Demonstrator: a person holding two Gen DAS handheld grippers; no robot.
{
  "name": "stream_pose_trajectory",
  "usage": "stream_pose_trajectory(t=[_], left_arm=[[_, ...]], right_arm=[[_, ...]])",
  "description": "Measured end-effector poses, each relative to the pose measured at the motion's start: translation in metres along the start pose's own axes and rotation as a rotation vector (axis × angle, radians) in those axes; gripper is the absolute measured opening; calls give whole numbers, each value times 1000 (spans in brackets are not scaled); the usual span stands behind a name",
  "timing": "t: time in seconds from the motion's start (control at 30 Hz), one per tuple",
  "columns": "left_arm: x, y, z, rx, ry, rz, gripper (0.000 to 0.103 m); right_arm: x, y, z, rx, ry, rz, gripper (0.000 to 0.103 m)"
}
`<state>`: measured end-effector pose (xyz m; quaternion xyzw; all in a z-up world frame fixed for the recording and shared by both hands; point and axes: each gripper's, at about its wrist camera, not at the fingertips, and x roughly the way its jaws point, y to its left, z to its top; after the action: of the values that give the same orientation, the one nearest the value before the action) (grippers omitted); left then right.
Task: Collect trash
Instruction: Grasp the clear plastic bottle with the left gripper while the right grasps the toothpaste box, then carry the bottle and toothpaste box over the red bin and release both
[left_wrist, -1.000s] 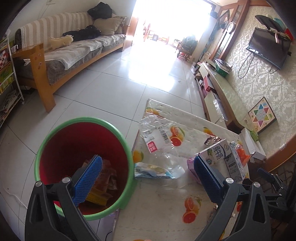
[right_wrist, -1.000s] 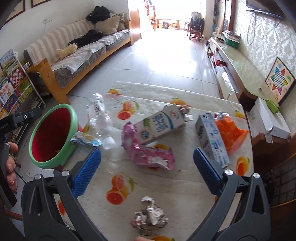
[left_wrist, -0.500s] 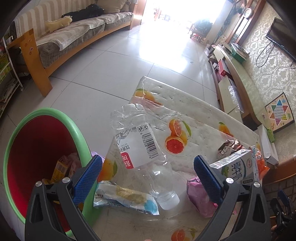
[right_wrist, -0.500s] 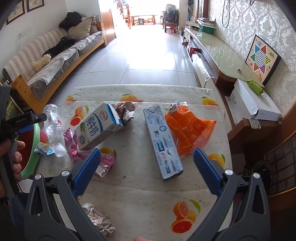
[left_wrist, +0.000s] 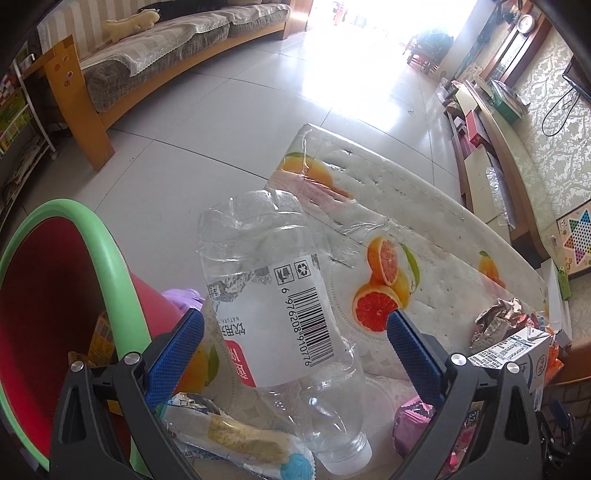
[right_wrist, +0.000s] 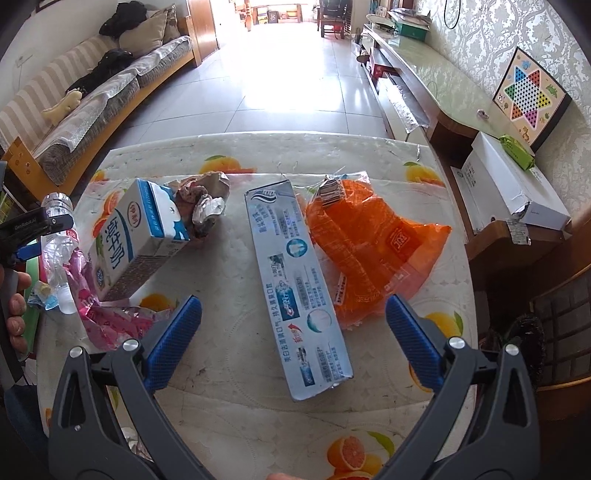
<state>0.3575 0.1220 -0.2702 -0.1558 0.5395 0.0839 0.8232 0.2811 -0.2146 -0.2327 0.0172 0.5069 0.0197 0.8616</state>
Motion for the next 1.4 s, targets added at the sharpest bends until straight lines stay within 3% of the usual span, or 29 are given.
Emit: stream_pose_trajectory(t=[0.1, 0.23, 0.27, 0.3, 0.4, 0.43, 0.47, 1.07, 1.4], left_arm=[[2, -2, -1, 9, -8, -4, 93], [6, -11, -5, 55, 5, -19, 71], [7, -14, -7, 75, 11, -29, 60], [6, -18, -9, 94, 14, -37, 60], [0, -28, -13, 144, 5, -67, 54], [-3, -31, -14, 156, -3, -76, 54], [-7, -33, -14, 168, -12, -82, 53], [-91, -33, -25, 195, -159, -227, 49], [-140, -23, -53, 227, -206, -249, 49]], right_arm=[[6, -3, -2, 6, 18, -3, 96], [13, -6, -7, 17, 49, 2, 83], [15, -7, -8, 17, 56, 3, 80], [16, -7, -9, 19, 62, 9, 78], [19, -9, -13, 16, 79, 30, 56], [20, -9, -14, 15, 85, 38, 44], [19, -9, -16, 12, 85, 42, 40], [-43, -11, -29, 15, -28, 54, 36], [-91, -6, -38, -2, -102, 62, 36]])
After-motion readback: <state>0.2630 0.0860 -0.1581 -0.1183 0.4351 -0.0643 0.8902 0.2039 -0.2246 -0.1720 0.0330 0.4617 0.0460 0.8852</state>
